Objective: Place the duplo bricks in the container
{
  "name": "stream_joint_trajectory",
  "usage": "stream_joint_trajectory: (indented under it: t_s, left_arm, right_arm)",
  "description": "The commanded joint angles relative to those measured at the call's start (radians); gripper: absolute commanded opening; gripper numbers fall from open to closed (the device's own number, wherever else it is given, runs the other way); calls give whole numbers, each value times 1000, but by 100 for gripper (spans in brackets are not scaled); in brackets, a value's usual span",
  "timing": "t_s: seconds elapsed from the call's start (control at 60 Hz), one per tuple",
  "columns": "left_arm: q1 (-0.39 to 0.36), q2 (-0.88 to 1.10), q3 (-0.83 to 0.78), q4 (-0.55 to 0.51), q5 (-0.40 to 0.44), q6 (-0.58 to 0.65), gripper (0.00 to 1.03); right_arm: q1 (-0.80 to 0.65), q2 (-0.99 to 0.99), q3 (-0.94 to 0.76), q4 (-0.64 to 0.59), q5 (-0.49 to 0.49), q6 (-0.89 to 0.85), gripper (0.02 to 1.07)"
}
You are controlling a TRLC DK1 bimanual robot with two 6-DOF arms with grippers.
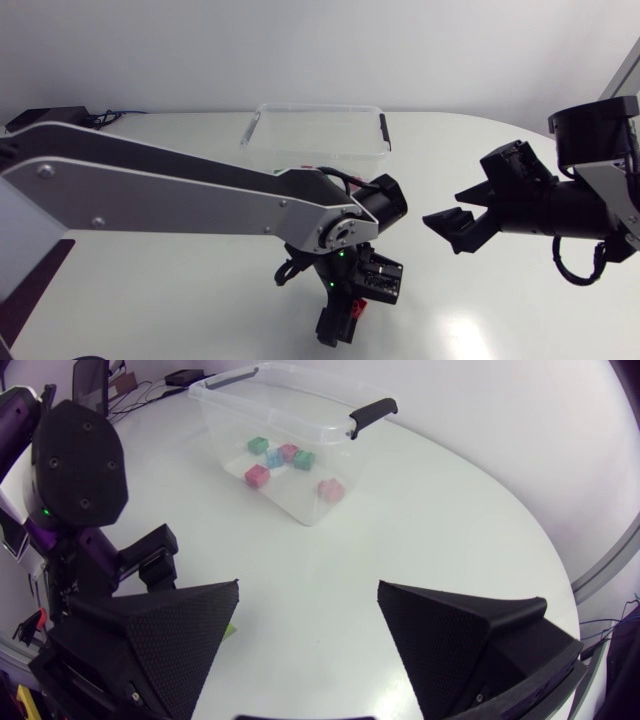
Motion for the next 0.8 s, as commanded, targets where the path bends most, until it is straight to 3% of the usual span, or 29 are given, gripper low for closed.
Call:
stream_joint_trajectory:
  t_s: [0.0, 0.133, 0.267, 0.367, 0.433, 0.583, 0.783]
  left_arm:
    - [-4, 45, 35, -20, -13, 27, 90]
    - [-5, 78, 49, -23, -37, 26, 90]
    - [-11, 92, 61, -31, -39, 26, 77]
    - [-22, 109, 61, -32, -39, 24, 55]
    - [-30, 117, 58, -34, -45, 16, 28]
    - [-31, 92, 43, -64, -42, 4, 24]
    - [30, -122, 18, -123, -21, -22, 24]
  right_arm:
    - [-6, -28, -40, -26, -7, -18, 102]
    - [-7, -55, -68, -38, -14, -26, 102]
    - [-9, -81, -103, -47, -15, -29, 102]
    - [-49, -75, -101, -62, -57, -52, 102]
    - [-38, -55, -104, -65, -58, -67, 102]
    - [-24, 0, -123, -72, -80, -129, 102]
    - [31, 107, -126, -42, -150, -210, 102]
